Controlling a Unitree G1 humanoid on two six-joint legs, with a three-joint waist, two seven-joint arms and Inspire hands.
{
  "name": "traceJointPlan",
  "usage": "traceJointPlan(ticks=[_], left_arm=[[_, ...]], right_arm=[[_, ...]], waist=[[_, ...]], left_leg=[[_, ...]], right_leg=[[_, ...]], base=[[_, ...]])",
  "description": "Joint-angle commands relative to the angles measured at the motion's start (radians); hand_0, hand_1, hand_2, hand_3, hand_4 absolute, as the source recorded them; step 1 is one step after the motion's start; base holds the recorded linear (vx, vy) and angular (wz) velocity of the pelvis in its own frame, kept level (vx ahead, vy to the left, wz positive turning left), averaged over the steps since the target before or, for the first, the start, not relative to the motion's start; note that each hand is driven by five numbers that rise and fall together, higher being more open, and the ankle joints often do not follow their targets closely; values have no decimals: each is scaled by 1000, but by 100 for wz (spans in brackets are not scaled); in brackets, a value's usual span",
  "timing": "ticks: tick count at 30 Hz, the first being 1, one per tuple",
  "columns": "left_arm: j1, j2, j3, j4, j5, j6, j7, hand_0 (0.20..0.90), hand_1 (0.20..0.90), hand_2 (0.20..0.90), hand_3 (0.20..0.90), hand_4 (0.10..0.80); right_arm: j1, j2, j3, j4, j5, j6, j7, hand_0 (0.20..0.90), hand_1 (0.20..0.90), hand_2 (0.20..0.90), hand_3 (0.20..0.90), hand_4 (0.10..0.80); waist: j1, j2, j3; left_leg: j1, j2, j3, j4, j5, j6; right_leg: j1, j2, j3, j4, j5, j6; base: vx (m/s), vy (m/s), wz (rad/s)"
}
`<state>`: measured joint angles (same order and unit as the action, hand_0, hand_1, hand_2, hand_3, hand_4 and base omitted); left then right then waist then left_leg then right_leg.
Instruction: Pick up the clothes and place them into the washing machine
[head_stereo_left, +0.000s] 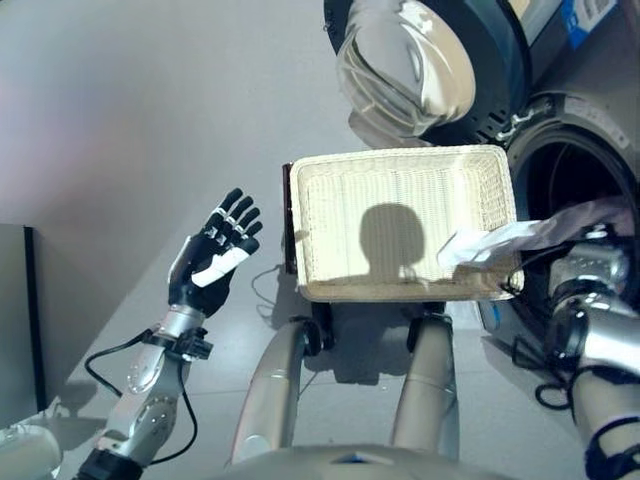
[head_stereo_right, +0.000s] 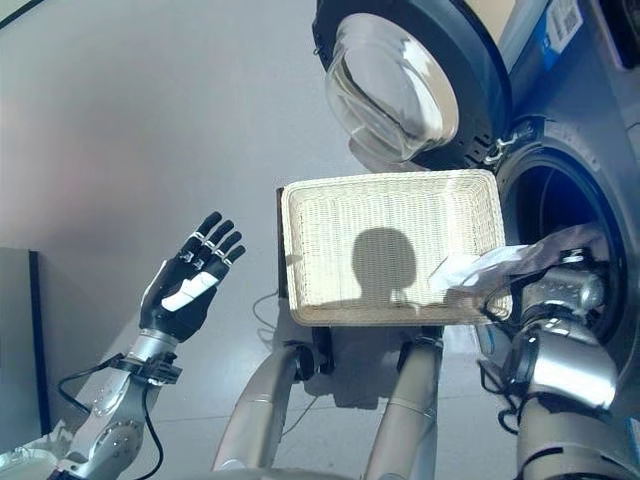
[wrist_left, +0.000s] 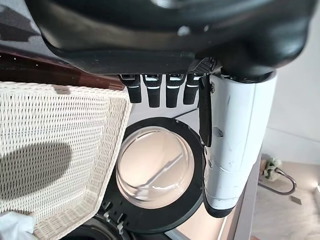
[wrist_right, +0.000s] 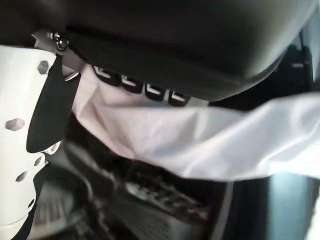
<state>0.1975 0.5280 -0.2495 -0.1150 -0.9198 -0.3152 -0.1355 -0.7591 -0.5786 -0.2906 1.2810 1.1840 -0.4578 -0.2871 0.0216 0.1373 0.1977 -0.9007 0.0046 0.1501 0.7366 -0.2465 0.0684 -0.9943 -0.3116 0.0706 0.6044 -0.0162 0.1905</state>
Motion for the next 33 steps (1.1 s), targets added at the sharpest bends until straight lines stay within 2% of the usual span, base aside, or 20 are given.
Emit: traceJointPlan(ticks=[1, 2, 3, 6, 10, 12, 13, 14, 15, 17, 19, 23, 24, 27, 29, 30, 31, 33], left_arm=[[21, 5, 84, -76, 36, -126, -22, 900, 900, 900, 900, 800], [22, 6, 84, -76, 37, -126, -22, 900, 900, 900, 900, 800], [28, 3, 77, -70, 39, -131, -21, 900, 900, 900, 900, 800], [35, 9, 80, -68, 35, -131, -22, 900, 900, 900, 900, 800], [28, 7, 77, -57, 32, -128, -17, 900, 900, 900, 900, 800], [29, 1, 83, -59, 44, -125, -8, 900, 900, 900, 900, 800], [30, 0, 84, -60, 44, -125, -8, 900, 900, 900, 900, 800], [41, -9, 96, -61, 62, -127, 1, 900, 900, 900, 900, 800], [43, -11, 99, -61, 72, -127, 6, 900, 900, 900, 900, 800], [40, -10, 104, -63, 79, -124, 13, 900, 900, 900, 900, 800], [46, -8, 100, -61, 76, -117, 20, 900, 900, 900, 900, 800], [55, -9, 109, -53, 67, -100, 26, 900, 900, 900, 900, 800], [60, -15, 115, -55, 64, -93, 29, 900, 900, 900, 900, 800], [64, -52, 144, -52, 82, -103, 46, 900, 900, 900, 900, 800], [49, -58, 141, -45, 105, -118, 43, 900, 900, 900, 900, 800], [48, -58, 141, -44, 106, -119, 42, 900, 900, 900, 900, 800], [43, -54, 146, -46, 119, -125, 33, 900, 900, 900, 900, 800], [42, -52, 155, -61, 124, -128, 26, 900, 900, 900, 900, 800]], right_arm=[[100, -11, 165, -178, -329, -60, -57, 900, 900, 900, 900, 800], [103, -8, 164, -183, -332, -59, -61, 900, 900, 900, 900, 800], [106, 43, 111, -195, -264, -98, -66, 900, 900, 900, 900, 800], [88, 55, 81, -164, -229, -102, -61, 900, 900, 900, 900, 800], [76, 65, 95, -140, -236, -86, -77, 900, 900, 900, 900, 800], [98, 58, 148, -178, -406, -50, -142, 900, 900, 900, 900, 800], [100, 62, 148, -186, -416, -47, -153, 900, 900, 900, 900, 800], [140, 45, 193, -253, -646, -2, -244, 900, 900, 900, 900, 800], [142, 37, 200, -252, -732, 36, -303, 900, 900, 900, 900, 800], [133, 39, 195, -228, -780, 76, -345, 900, 900, 900, 900, 800], [100, 53, 168, -137, -697, 89, -326, 900, 900, 900, 900, 800], [103, 113, 222, -144, -627, 79, -252, 900, 900, 900, 900, 800], [126, 145, 270, -216, -687, 91, -254, 900, 900, 900, 900, 800], [213, 125, 354, -442, -1123, 211, -399, 900, 900, 900, 900, 800], [229, 87, 363, -421, -1302, 295, -455, 900, 900, 900, 900, 800], [228, 87, 363, -421, -1303, 295, -456, 900, 900, 900, 900, 800], [216, 47, 390, -400, -1436, 370, -475, 900, 900, 900, 900, 800], [213, 19, 396, -418, -1537, 422, -496, 900, 900, 900, 900, 800]], waist=[[-20, 5, -34], [-20, 5, -35], [-24, 5, -38], [-21, 3, -46], [-22, -3, -50], [-26, -8, -48], [-26, -8, -48], [-30, -10, -44], [-30, -9, -45], [-31, -8, -46], [-29, -9, -53], [-38, -20, -48], [-46, -25, -42], [-55, -21, -36], [-49, -15, -38], [-49, -14, -37], [-43, -10, -41], [-40, -9, -43]], left_leg=[[-3, 58, -100, -158, 123, -114], [-2, 58, -100, -158, 123, -114], [-1, 60, -102, -158, 121, -115], [-1, 60, -105, -159, 119, -114], [0, 62, -105, -158, 120, -115], [2, 65, -101, -165, 124, -115], [3, 65, -101, -165, 124, -115], [1, 68, -101, -165, 127, -114], [-1, 68, -103, -163, 126, -114], [-4, 70, -104, -161, 125, -115], [-6, 71, -106, -160, 122, -116], [0, 75, -101, -164, 124, -116], [1, 78, -99, -164, 126, -117], [-4, 79, -96, -160, 124, -115], [-7, 77, -101, -160, 123, -113], [-8, 77, -101, -160, 123, -113], [-9, 76, -104, -158, 123, -112], [-8, 74, -106, -163, 126, -111]], right_leg=[[4, 30, -4, 12, -36, -50], [4, 30, -4, 12, -36, -50], [6, 30, -6, 7, -37, -50], [7, 30, -9, 7, -39, -51], [10, 36, -10, 5, -37, -53], [13, 40, -7, -4, -30, -54], [13, 40, -7, -5, -30, -54], [13, 42, -5, -7, -27, -54], [12, 42, -6, -6, -26, -55], [11, 43, -8, -5, -26, -56], [12, 44, -14, -6, -27, -58], [14, 52, -11, -13, -21, -62], [14, 55, -7, -16, -18, -63], [9, 56, -3, -16, -16, -61], [7, 51, -6, -12, -20, -58], [7, 51, -6, -12, -20, -58], [7, 47, -10, -7, -24, -57], [9, 45, -12, -8, -23, -55]], base=[[-24, -1, -3], [0, -3, -5], [5, 1, -8], [15, -5, -14], [-2, 0, 1], [0, 0, 0], [0, 0, 0], [0, 0, 0], [0, 0, 0], [0, 0, 0], [0, 0, 0], [-5, 4, -1], [-23, 15, -10], [-11, 13, -21], [7, -10, -14], [10, -28, -10], [9, -28, -3], [17, -25, 8]])
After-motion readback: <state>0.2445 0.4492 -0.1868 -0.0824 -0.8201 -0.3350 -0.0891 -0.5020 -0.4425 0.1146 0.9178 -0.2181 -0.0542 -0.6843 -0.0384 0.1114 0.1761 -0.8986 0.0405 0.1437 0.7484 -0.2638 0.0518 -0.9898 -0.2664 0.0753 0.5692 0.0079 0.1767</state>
